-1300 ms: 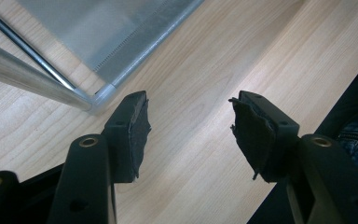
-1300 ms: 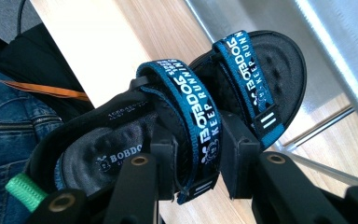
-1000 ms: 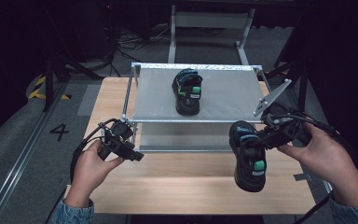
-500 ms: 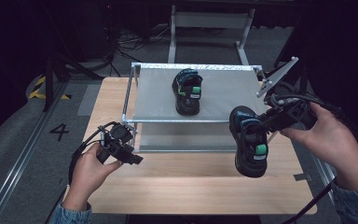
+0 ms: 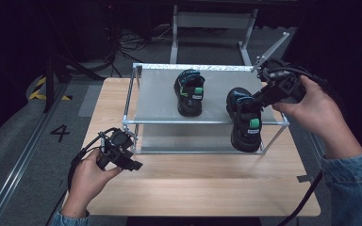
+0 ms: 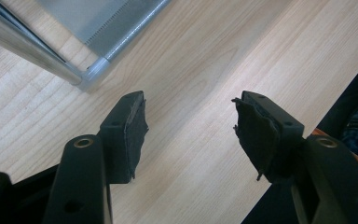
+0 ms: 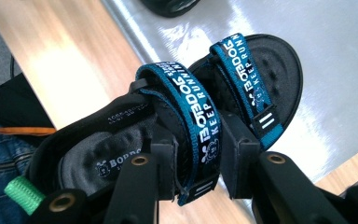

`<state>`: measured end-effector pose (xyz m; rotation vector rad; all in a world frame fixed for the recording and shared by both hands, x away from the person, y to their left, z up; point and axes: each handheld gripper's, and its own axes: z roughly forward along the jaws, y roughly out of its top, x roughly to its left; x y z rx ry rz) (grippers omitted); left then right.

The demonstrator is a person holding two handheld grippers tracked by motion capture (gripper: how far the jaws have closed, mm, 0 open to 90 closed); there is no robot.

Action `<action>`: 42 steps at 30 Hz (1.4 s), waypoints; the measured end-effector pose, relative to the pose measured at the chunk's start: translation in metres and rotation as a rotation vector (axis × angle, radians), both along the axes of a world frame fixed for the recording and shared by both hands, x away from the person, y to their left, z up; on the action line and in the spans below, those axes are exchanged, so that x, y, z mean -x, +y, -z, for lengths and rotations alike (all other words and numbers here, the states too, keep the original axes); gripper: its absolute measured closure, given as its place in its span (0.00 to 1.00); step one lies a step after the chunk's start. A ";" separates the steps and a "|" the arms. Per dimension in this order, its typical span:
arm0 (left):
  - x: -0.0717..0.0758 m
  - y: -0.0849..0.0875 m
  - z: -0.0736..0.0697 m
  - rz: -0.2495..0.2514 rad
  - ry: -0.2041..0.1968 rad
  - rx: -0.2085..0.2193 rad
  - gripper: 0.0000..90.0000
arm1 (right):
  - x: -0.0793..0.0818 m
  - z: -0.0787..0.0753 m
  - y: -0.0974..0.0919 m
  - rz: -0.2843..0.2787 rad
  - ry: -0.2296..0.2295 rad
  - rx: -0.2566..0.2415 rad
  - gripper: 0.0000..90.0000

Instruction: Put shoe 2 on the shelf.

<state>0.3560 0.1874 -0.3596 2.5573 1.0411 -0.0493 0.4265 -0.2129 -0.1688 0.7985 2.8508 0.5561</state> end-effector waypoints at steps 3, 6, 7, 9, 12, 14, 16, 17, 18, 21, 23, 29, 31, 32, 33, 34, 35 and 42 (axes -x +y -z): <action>0.001 0.001 0.002 0.005 -0.009 -0.006 0.46 | -0.007 0.000 0.001 -0.003 -0.002 -0.009 0.78; 0.004 0.003 0.004 -0.004 -0.018 -0.004 0.44 | -0.028 0.001 0.003 0.004 -0.003 -0.020 0.78; 0.005 0.004 0.004 -0.009 -0.020 -0.007 0.44 | -0.032 0.001 0.004 0.006 -0.002 -0.022 0.78; 0.005 0.005 0.005 -0.011 -0.021 -0.007 0.44 | -0.037 0.002 0.005 0.007 0.000 -0.023 0.78; 0.006 0.005 0.006 -0.014 -0.018 -0.006 0.44 | -0.051 0.003 0.009 0.011 0.002 -0.014 0.78; 0.006 0.005 0.006 -0.008 -0.020 -0.008 0.44 | -0.059 0.004 0.011 0.016 0.001 -0.014 0.78; 0.007 0.005 0.007 -0.009 -0.018 -0.005 0.44 | -0.065 0.006 0.013 0.023 0.000 -0.012 0.78; 0.007 0.004 0.007 -0.009 -0.018 -0.006 0.44 | -0.068 0.007 0.014 0.023 0.001 -0.013 0.78; 0.007 0.004 0.007 -0.009 -0.015 -0.004 0.44 | -0.071 0.008 0.015 0.022 0.000 -0.013 0.78; 0.006 0.003 0.008 -0.004 -0.012 -0.005 0.44 | -0.079 0.011 0.019 0.019 0.000 -0.014 0.78; 0.005 0.003 0.009 0.001 -0.012 -0.008 0.44 | -0.083 0.013 0.022 0.013 0.002 -0.017 0.78; 0.003 0.003 0.008 0.003 -0.010 0.003 0.44 | -0.095 0.018 0.032 0.009 0.008 -0.019 0.78; 0.002 0.003 0.008 0.006 -0.011 0.005 0.44 | -0.098 0.020 0.036 0.013 0.011 -0.020 0.78; 0.002 0.003 0.008 0.005 -0.011 0.009 0.44 | -0.101 0.021 0.038 0.014 0.012 -0.021 0.78; 0.002 0.003 0.008 0.006 -0.009 0.010 0.44 | -0.104 0.022 0.039 0.018 0.016 -0.022 0.78; 0.002 0.003 0.008 0.006 -0.009 0.010 0.44 | -0.104 0.022 0.039 0.018 0.016 -0.022 0.78; 0.000 0.002 0.008 0.012 -0.011 0.007 0.44 | -0.106 0.023 0.041 0.020 0.018 -0.021 0.78; -0.001 0.002 0.008 0.014 -0.008 0.015 0.44 | -0.119 0.025 0.051 0.023 0.029 -0.005 0.78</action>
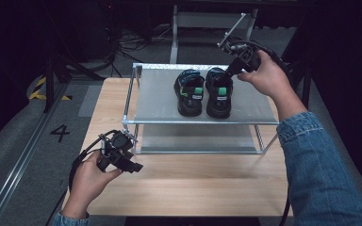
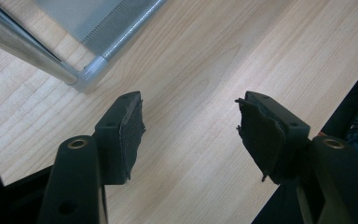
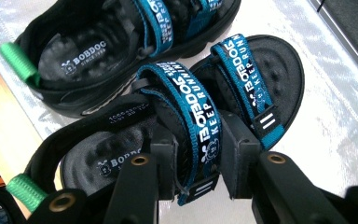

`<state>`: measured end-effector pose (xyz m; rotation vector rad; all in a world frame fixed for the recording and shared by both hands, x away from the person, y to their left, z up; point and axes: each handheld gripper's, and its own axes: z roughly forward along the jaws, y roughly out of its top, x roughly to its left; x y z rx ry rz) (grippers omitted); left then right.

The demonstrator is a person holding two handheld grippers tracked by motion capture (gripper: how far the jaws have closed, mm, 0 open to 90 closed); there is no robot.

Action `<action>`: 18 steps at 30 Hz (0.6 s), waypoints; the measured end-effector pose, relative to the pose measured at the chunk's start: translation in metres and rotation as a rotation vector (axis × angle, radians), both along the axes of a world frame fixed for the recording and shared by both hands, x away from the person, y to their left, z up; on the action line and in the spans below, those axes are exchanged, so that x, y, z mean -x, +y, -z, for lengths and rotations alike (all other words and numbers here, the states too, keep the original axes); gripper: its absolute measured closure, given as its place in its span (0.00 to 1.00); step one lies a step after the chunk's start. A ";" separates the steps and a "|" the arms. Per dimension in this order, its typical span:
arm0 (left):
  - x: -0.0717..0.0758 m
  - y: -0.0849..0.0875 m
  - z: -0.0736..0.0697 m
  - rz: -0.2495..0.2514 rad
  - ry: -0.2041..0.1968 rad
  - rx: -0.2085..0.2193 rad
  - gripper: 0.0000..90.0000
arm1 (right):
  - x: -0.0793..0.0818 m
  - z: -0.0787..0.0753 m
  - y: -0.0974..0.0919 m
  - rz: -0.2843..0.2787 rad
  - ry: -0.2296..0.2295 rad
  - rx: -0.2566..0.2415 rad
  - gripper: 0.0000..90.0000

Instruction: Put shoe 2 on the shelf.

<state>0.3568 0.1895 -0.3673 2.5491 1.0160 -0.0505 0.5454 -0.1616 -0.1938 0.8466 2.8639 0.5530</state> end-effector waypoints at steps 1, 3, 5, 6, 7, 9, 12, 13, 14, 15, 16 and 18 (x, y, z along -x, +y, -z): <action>0.000 0.000 0.000 -0.001 0.000 0.000 0.44 | -0.001 0.001 0.001 -0.001 0.002 0.004 0.78; 0.000 0.001 0.000 -0.005 0.001 0.004 0.44 | -0.004 0.003 0.004 0.001 0.011 0.006 0.78; 0.000 0.001 0.000 -0.005 0.000 0.000 0.44 | -0.006 0.006 0.007 -0.003 0.017 0.008 0.78; 0.000 0.001 0.000 -0.004 0.003 0.000 0.44 | -0.006 0.007 0.009 -0.010 0.023 0.011 0.78; 0.000 0.001 0.001 -0.004 0.002 0.000 0.44 | -0.007 0.009 0.010 -0.011 0.024 0.015 0.77; -0.001 0.000 0.001 0.004 0.004 -0.006 0.45 | -0.007 0.011 0.013 -0.007 0.019 0.023 0.77; 0.000 -0.001 0.001 0.001 0.006 -0.004 0.45 | -0.009 0.012 0.013 -0.008 0.026 0.007 0.77; 0.000 0.000 0.001 0.003 0.005 -0.005 0.45 | -0.010 0.012 0.013 -0.006 0.026 0.006 0.77; 0.000 0.000 0.001 0.001 0.007 -0.006 0.45 | -0.010 0.013 0.013 0.001 0.026 0.004 0.77; 0.000 0.000 0.001 0.002 0.001 -0.004 0.45 | -0.010 0.013 0.013 0.003 0.032 -0.002 0.77; 0.000 0.000 0.001 -0.001 0.006 -0.004 0.45 | -0.011 0.013 0.013 0.005 0.032 -0.001 0.77; -0.001 0.000 0.002 0.001 0.006 -0.002 0.45 | -0.012 0.013 0.012 0.010 0.036 -0.010 0.77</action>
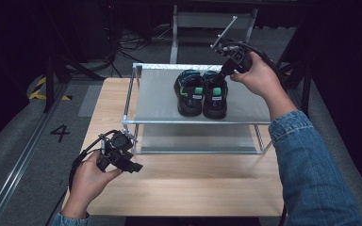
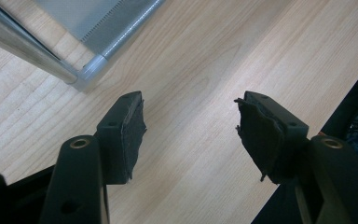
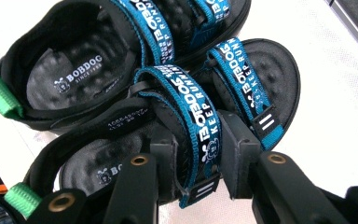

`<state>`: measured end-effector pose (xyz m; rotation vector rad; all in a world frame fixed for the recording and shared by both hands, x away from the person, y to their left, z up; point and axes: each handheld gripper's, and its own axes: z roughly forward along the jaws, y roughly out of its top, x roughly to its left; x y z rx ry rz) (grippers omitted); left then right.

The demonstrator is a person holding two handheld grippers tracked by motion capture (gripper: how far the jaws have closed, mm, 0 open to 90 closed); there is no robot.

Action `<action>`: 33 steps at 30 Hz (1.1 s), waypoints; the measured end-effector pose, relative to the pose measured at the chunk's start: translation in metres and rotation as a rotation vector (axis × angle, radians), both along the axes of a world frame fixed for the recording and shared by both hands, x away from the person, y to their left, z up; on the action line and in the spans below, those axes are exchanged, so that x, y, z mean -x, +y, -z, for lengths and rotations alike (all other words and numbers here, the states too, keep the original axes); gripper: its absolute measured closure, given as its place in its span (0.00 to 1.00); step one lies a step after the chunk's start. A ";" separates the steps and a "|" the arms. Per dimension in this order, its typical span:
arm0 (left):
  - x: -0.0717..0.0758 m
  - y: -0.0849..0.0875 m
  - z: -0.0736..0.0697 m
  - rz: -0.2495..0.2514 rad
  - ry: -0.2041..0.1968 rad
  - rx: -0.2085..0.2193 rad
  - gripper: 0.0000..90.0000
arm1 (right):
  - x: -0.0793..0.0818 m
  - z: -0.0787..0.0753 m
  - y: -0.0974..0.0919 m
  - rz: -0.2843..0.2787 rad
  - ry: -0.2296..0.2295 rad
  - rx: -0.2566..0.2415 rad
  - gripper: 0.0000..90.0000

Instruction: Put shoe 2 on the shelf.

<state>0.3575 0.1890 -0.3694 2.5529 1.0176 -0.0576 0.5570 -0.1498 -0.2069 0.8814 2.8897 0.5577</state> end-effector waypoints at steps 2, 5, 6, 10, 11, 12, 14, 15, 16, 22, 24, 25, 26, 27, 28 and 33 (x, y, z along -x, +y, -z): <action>0.000 0.000 0.000 0.001 0.002 -0.001 0.45 | -0.001 0.000 -0.001 0.007 -0.002 -0.010 0.77; 0.001 0.000 0.000 -0.002 -0.001 0.001 0.45 | -0.002 0.000 -0.001 0.018 0.000 -0.016 0.77; 0.001 0.000 -0.001 -0.005 0.001 0.000 0.45 | -0.003 0.000 -0.001 0.030 0.008 -0.023 0.77; 0.000 0.000 0.000 0.002 -0.003 -0.001 0.45 | -0.002 0.002 0.000 0.032 0.027 -0.012 0.77; 0.000 0.000 0.000 0.002 -0.003 -0.001 0.45 | -0.002 0.003 0.000 0.032 0.025 -0.012 0.77; 0.000 0.000 0.000 0.002 0.000 -0.003 0.45 | -0.001 0.003 -0.001 0.031 0.024 -0.010 0.76; 0.000 0.000 -0.001 0.001 0.001 -0.004 0.45 | -0.001 0.004 -0.002 0.034 0.024 -0.015 0.75; 0.000 0.000 -0.001 0.002 -0.001 -0.005 0.45 | 0.000 0.004 -0.003 0.040 0.025 -0.022 0.73; 0.000 0.000 -0.001 0.000 -0.001 -0.002 0.45 | 0.000 0.004 -0.003 0.045 0.027 -0.032 0.70; -0.001 0.000 -0.002 -0.002 -0.002 0.003 0.45 | 0.008 0.000 -0.008 0.025 -0.017 -0.066 0.63; -0.002 -0.001 -0.002 -0.004 0.000 0.004 0.45 | 0.011 -0.003 -0.010 0.020 -0.030 -0.065 0.62; -0.002 -0.001 -0.002 0.000 0.000 0.007 0.45 | 0.013 -0.004 -0.011 0.020 -0.035 -0.065 0.61; -0.002 -0.002 -0.002 0.003 -0.001 0.002 0.45 | 0.014 -0.005 -0.012 0.024 -0.039 -0.063 0.61; -0.003 -0.003 -0.002 0.005 0.002 0.002 0.45 | 0.017 -0.008 -0.016 0.027 -0.037 -0.077 0.62; -0.003 -0.003 -0.002 0.005 0.002 0.002 0.45 | 0.017 -0.008 -0.016 0.027 -0.037 -0.077 0.62; -0.004 -0.005 -0.001 0.009 0.002 0.004 0.45 | 0.030 -0.017 -0.025 0.029 -0.057 -0.087 0.61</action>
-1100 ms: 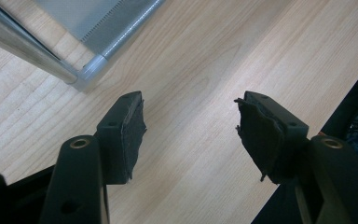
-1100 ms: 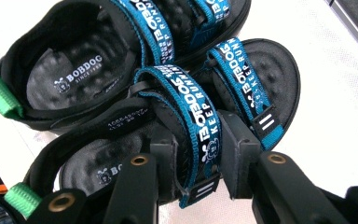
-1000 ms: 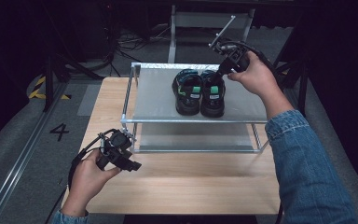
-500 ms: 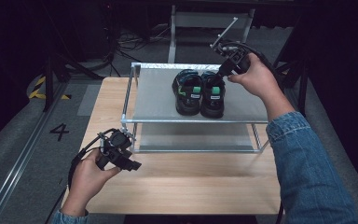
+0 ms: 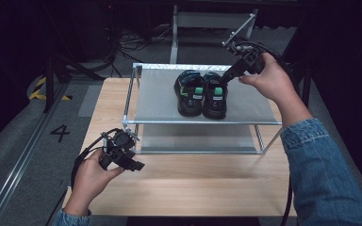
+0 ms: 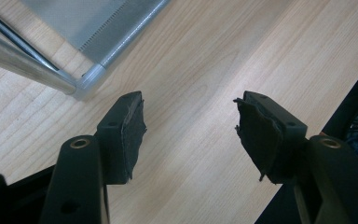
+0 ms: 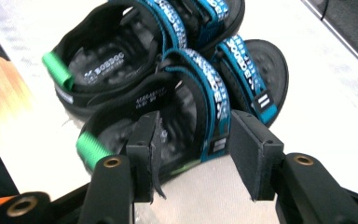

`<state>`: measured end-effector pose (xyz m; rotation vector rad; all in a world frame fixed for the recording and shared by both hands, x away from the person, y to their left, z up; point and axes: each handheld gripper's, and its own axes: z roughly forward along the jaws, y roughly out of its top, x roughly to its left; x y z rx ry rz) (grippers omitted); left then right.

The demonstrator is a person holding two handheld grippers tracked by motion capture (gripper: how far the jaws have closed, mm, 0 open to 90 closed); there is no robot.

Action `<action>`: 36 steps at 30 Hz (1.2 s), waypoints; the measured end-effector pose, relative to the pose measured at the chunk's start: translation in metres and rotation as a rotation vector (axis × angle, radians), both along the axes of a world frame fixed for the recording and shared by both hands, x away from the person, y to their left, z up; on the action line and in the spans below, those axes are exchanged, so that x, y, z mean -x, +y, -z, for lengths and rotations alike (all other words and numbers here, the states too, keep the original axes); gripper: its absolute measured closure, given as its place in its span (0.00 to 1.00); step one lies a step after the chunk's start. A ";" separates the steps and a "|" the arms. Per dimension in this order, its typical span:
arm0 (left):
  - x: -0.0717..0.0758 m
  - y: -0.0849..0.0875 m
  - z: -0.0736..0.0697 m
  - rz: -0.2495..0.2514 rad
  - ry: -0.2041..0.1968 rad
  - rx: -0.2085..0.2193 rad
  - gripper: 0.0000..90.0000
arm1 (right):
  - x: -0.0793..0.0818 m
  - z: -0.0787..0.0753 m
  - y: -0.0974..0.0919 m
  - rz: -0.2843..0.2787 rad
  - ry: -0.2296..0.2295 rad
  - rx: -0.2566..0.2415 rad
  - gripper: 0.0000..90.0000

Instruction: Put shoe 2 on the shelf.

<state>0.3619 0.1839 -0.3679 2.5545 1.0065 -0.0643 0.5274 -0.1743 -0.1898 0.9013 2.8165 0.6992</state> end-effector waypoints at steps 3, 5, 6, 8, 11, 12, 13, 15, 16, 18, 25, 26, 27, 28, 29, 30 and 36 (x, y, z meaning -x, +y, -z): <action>0.000 0.000 0.000 0.005 -0.002 -0.002 0.45 | 0.009 -0.004 -0.005 -0.003 -0.009 0.001 0.61; 0.001 0.000 0.000 -0.004 0.004 -0.005 0.45 | 0.020 -0.008 -0.012 -0.006 -0.017 -0.003 0.60; 0.001 0.000 0.000 -0.004 0.004 -0.005 0.45 | 0.020 -0.008 -0.012 -0.006 -0.017 -0.003 0.60; 0.002 0.001 0.000 -0.005 -0.001 -0.003 0.45 | 0.027 -0.010 -0.018 -0.004 -0.023 -0.005 0.60; 0.003 0.003 -0.001 -0.008 -0.005 -0.007 0.45 | 0.037 -0.012 -0.027 -0.007 -0.024 -0.011 0.60; 0.003 0.004 -0.001 -0.012 -0.004 -0.006 0.45 | 0.041 -0.013 -0.030 -0.006 -0.033 -0.013 0.60; 0.003 0.004 -0.001 -0.015 -0.003 -0.005 0.45 | 0.046 -0.014 -0.034 -0.004 -0.035 -0.016 0.60; 0.003 0.005 -0.001 -0.018 -0.006 -0.007 0.45 | 0.054 -0.015 -0.042 -0.005 -0.039 -0.019 0.60; 0.003 0.005 -0.001 -0.019 -0.006 -0.008 0.45 | 0.058 -0.015 -0.045 -0.002 -0.040 -0.016 0.60; 0.003 0.005 -0.001 -0.019 -0.005 -0.009 0.45 | 0.062 -0.015 -0.048 -0.001 -0.040 -0.018 0.60; 0.002 0.007 0.000 -0.020 0.000 -0.009 0.45 | 0.088 -0.012 -0.070 0.004 -0.050 -0.019 0.59; 0.002 0.008 0.000 -0.026 -0.002 -0.008 0.45 | 0.092 -0.010 -0.072 0.006 -0.048 -0.018 0.59; 0.003 0.009 0.000 -0.029 -0.004 -0.005 0.45 | 0.099 -0.007 -0.077 0.009 -0.050 -0.009 0.59; 0.003 0.010 -0.001 -0.027 -0.004 -0.006 0.45 | 0.103 -0.005 -0.079 0.008 -0.050 -0.009 0.59; 0.003 0.010 -0.001 -0.027 -0.007 -0.002 0.45 | 0.107 -0.003 -0.082 0.008 -0.053 -0.010 0.59; 0.003 0.011 -0.002 -0.033 -0.008 0.003 0.45 | 0.111 -0.002 -0.084 0.010 -0.051 -0.012 0.59; 0.002 0.009 -0.001 -0.029 -0.005 0.001 0.45 | 0.131 0.019 -0.106 0.033 -0.036 -0.022 0.58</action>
